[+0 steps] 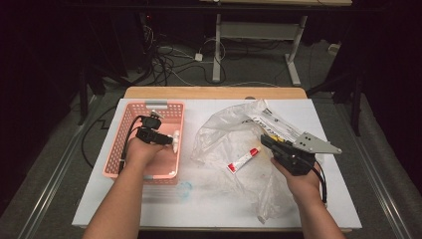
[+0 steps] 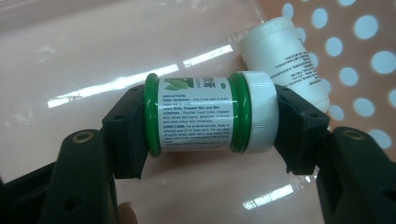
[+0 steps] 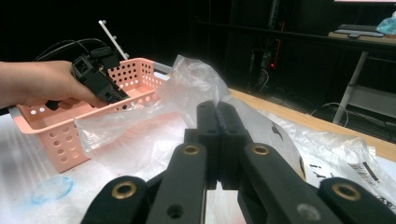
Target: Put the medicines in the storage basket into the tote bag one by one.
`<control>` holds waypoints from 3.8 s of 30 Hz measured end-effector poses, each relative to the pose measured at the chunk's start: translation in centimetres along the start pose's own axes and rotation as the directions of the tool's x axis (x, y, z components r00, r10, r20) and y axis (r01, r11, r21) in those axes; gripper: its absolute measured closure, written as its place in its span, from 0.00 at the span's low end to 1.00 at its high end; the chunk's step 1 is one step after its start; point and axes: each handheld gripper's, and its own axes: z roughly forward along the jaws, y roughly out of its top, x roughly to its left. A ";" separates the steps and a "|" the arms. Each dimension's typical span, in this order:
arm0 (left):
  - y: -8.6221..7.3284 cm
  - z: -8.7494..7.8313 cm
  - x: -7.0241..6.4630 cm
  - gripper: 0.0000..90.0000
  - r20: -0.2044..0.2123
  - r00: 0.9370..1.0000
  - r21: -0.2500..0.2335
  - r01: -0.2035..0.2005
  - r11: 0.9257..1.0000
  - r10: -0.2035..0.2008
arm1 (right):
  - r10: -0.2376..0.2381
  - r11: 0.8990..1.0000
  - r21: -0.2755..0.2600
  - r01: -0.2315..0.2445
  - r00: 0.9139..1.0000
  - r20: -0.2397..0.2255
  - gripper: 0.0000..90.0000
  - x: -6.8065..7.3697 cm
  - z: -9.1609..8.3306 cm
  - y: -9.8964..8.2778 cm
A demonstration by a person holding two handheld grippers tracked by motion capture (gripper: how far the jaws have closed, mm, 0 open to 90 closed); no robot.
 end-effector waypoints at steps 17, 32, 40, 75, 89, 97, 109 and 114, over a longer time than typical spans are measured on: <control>-0.3 -1.4 -0.1 0.39 -0.008 1.000 -0.019 -0.015 1.000 0.015 | -0.002 1.000 -0.005 0.002 1.000 0.000 1.00 0.0 0.0 0.0; -1.5 -4.1 -1.7 0.39 0.019 0.998 -0.097 -0.064 0.993 0.066 | -0.004 1.000 -0.006 0.004 1.000 0.001 1.00 0.0 0.0 0.0; -3.3 -5.6 -2.9 0.39 0.033 0.993 -0.146 -0.107 0.984 0.113 | -0.002 1.000 -0.005 0.002 1.000 0.002 1.00 0.1 -0.1 0.1; -10.4 -7.7 -4.5 0.39 0.091 0.985 -0.332 -0.107 0.937 0.144 | -0.014 1.000 0.017 0.014 1.000 -0.003 1.00 0.4 0.3 -0.2; -10.5 -8.9 -6.2 0.39 0.110 0.974 -0.396 -0.141 0.908 0.199 | -0.020 1.000 0.016 0.020 1.000 -0.006 1.00 0.4 0.2 -0.2; -10.6 -9.7 -7.3 0.39 0.140 0.963 -0.423 -0.153 0.893 0.231 | -0.016 1.000 0.017 0.016 1.000 -0.006 1.00 0.5 0.2 -0.2; -10.8 -10.0 -10.6 0.39 0.180 0.932 -0.443 -0.207 0.872 0.313 | -0.018 1.000 0.016 0.018 1.000 -0.008 1.00 0.5 0.2 -0.2; -11.1 -9.8 -11.8 0.39 0.196 0.918 -0.436 -0.234 0.869 0.345 | -0.018 1.000 0.016 0.018 1.000 -0.007 1.00 0.5 0.2 -0.2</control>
